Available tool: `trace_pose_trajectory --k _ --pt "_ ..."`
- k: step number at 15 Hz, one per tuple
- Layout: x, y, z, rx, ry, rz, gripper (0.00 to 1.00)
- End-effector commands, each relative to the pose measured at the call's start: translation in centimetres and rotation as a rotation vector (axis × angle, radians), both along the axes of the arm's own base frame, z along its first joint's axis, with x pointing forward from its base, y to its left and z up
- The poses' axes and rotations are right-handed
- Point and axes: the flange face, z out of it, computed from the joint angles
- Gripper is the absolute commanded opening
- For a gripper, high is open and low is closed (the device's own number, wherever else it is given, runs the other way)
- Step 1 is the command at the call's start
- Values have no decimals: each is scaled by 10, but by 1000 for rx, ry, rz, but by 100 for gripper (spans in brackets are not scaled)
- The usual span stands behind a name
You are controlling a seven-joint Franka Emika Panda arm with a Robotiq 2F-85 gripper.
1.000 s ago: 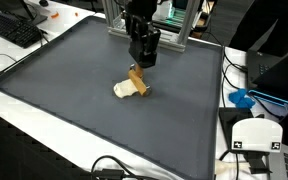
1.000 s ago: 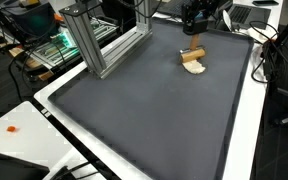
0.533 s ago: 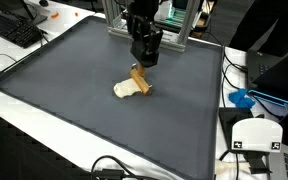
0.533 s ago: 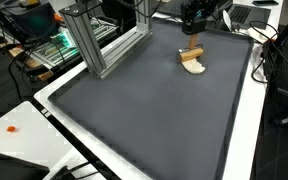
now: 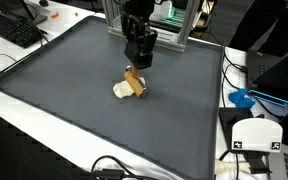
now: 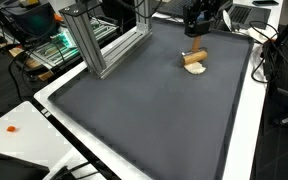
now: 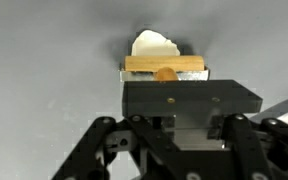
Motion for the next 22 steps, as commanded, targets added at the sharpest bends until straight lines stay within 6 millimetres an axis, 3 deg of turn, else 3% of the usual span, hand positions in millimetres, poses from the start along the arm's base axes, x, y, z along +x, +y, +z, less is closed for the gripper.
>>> trace_pose_trajectory --k 1,9,22 --pt "-3 -6 -30 -39 -25 -20 29" --pt "3 -12 -41 -74 -109 -39 29" --pt "2 -11 -42 -105 -153 -6 29"
